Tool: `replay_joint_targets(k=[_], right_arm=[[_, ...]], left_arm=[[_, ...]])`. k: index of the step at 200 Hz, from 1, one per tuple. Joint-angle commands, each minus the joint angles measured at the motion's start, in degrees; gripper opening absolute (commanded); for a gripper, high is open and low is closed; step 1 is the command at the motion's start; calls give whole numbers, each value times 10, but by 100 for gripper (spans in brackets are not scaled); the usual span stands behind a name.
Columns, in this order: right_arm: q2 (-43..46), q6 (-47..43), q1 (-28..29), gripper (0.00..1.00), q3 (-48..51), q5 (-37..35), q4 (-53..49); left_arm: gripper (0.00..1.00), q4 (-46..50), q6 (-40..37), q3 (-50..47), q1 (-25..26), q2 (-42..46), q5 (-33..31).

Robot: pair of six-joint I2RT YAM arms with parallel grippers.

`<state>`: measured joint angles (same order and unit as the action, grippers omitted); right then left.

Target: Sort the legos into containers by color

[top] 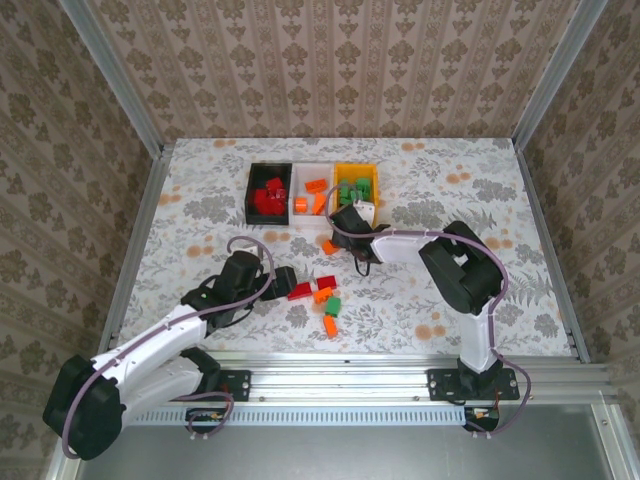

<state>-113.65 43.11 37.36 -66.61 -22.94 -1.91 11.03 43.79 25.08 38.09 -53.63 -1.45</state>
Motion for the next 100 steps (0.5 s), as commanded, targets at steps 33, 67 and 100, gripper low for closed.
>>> replay_joint_targets(k=[33,67,100], right_arm=[[11,-16,13,58,23,-16,7],[21,-26,8,44,38,-33,13],[45,-50,12,24,51,-44,22]], left_arm=[[100,-12,0,-9,-6,-9,2],[100,-11,-1,-8,-6,-10,5],[100,-5,-2,-11,-6,0,2]])
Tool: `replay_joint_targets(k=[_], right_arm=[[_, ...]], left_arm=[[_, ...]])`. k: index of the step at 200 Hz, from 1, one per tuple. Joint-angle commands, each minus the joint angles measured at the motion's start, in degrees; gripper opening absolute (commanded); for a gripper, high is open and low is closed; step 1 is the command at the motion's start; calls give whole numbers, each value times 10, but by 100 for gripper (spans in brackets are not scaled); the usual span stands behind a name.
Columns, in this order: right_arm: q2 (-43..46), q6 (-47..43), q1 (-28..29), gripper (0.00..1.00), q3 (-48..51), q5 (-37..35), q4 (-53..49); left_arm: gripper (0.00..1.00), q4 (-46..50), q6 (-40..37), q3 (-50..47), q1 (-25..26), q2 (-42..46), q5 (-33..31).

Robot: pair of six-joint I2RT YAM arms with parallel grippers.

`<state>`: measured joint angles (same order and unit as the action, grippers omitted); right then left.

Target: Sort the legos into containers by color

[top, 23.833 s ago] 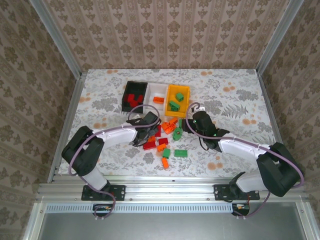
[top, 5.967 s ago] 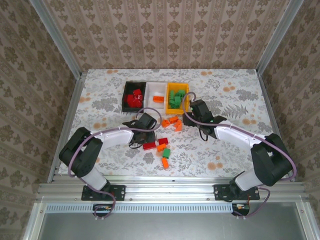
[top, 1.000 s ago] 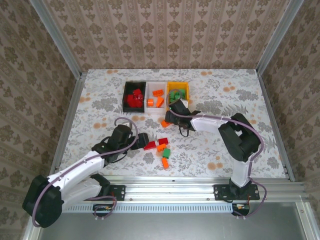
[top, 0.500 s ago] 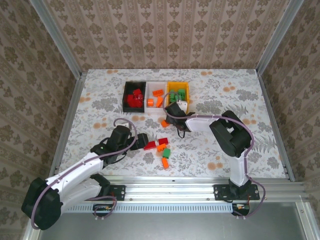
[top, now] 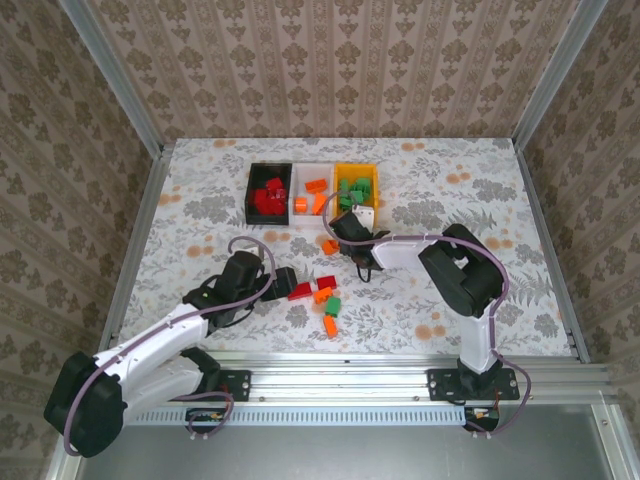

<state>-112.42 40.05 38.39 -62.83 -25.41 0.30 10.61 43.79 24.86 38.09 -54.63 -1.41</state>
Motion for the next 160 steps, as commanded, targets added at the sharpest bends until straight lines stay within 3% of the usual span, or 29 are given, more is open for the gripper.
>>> replay_joint_targets(k=[1,30,86,160], right_arm=[[33,-21,2,24,14,-19,0],[84,-61,24,17,25,-40,-1],[159,-111,46,16,3,-10,-23],[99,-167,45,17,-140,106,-58]], left_arm=[[100,0,-2,-9,-6,11,1],[100,27,-15,3,-8,31,-8],[100,57,-29,27,-50,56,-24],[100,48,55,12,-110,123,-73]])
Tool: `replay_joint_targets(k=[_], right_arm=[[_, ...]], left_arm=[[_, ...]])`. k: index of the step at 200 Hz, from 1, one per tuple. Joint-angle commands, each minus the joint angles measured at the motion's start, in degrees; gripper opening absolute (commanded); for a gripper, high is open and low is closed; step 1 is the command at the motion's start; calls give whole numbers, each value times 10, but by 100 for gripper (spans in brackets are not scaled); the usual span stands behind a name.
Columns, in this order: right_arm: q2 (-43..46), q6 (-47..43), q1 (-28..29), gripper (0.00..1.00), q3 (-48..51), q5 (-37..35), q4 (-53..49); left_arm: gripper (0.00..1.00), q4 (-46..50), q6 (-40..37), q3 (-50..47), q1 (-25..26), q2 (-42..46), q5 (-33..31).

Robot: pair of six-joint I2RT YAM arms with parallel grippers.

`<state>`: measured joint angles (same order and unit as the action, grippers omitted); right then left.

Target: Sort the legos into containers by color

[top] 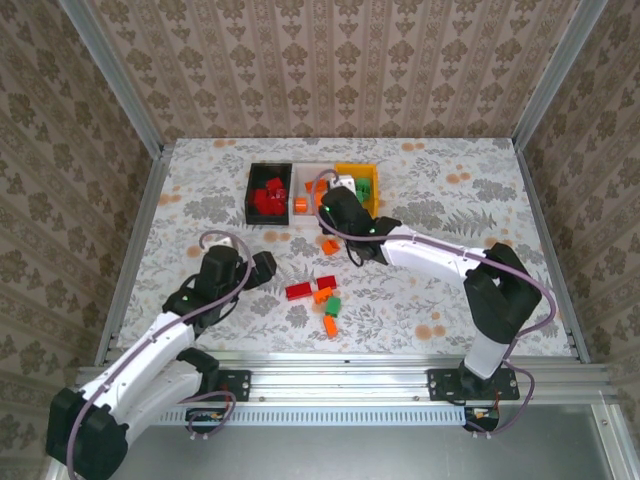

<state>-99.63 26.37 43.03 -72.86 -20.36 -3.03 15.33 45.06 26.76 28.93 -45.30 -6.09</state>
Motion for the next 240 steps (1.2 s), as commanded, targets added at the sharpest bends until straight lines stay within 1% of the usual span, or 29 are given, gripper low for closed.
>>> replay_joint_targets(k=[1,25,27,30,48,67,94,129,152,188,219,240], right_arm=[[-30,-31,-1,17,-40,57,-23],[-51,-44,-7,17,-72,90,-35],[-53,-45,-8,18,-76,92,-38],[-58,-48,-9,18,-83,98,-42],[-82,-59,-13,18,-120,115,-67],[-102,-67,-14,18,-147,122,-74],[-132,-69,-23,19,-189,137,-92],[-152,-77,-31,20,-216,135,-104],[-167,-81,-38,20,-234,134,-110],[-210,-91,-49,21,-287,125,-142],[-263,-94,-70,22,-338,112,-162],[-292,-101,-82,22,-372,115,-169]], left_arm=[[100,0,44,-8,-19,31,-26],[100,-13,81,-30,-25,50,-30],[100,-16,82,-33,-37,51,-29],[100,-19,84,-36,-41,51,-26],[100,-35,94,-48,-45,46,-8],[100,-41,94,-48,-47,35,10],[100,-45,72,-33,-48,10,43],[100,-46,38,2,-51,-50,107],[100,-46,28,14,-50,-85,129],[100,-57,28,7,-50,-102,139],[100,-59,31,2,-50,-94,143],[100,-57,34,-3,-50,-89,146]])
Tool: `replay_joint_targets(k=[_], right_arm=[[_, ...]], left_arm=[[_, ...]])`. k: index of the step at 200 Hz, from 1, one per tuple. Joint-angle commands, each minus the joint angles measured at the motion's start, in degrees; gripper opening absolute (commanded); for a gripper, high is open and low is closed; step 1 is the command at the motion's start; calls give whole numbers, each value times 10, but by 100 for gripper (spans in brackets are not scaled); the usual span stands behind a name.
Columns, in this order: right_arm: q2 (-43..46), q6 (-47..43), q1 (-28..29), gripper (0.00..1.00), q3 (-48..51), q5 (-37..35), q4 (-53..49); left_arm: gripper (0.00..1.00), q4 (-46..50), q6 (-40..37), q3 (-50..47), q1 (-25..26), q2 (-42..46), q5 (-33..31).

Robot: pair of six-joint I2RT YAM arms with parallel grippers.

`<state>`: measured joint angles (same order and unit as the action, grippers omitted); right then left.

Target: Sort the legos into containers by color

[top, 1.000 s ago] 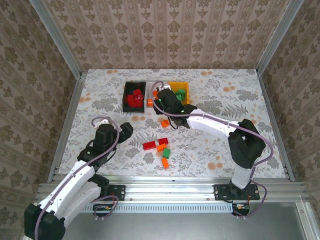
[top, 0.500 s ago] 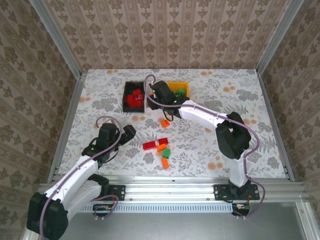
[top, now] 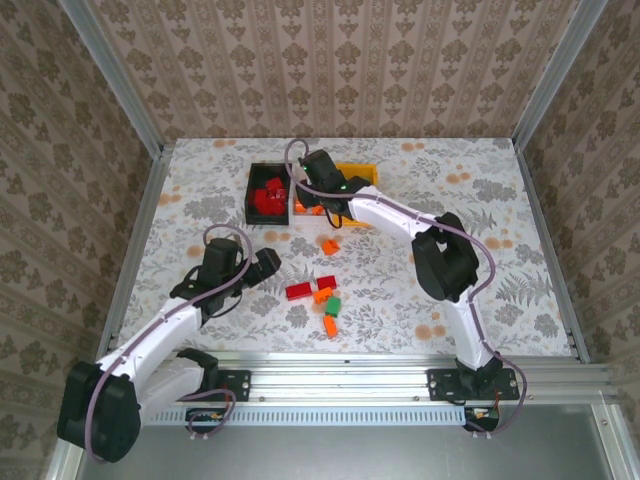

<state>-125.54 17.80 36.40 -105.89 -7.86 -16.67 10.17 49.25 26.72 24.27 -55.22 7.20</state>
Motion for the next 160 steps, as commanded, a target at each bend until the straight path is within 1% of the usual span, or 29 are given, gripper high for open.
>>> replay_joint_targets(k=[1,31,40,47,52,72,86,99,123,137,160], right_arm=[[-35,-16,-16,22,-43,-9,-33],[-74,-22,-25,28,-95,6,-59],[-87,-25,-25,33,-114,5,-74],[-95,-27,-25,41,-125,2,-83],[-96,-28,-25,44,-129,0,-86],[-78,-34,-24,51,-116,-9,-74],[-46,-40,-20,51,-96,-15,-62],[-4,-46,-12,51,-61,-24,-41],[89,-48,6,51,36,-31,0],[145,-42,15,51,110,-37,22],[227,-13,21,52,248,-20,70]], left_arm=[[100,-5,-7,-3,-4,11,14],[100,-2,-6,-10,-4,18,19],[100,-1,-5,-10,-4,20,19],[100,-1,-5,-11,-4,23,19],[100,-1,-5,-11,-4,24,19],[100,-3,-5,-13,-4,28,19],[100,-4,-6,-11,-4,29,21],[100,-4,-8,-8,-4,28,24],[100,-14,-13,-6,-4,28,32],[100,-31,-11,-13,-4,27,35],[100,-57,-4,-20,-3,14,44]])
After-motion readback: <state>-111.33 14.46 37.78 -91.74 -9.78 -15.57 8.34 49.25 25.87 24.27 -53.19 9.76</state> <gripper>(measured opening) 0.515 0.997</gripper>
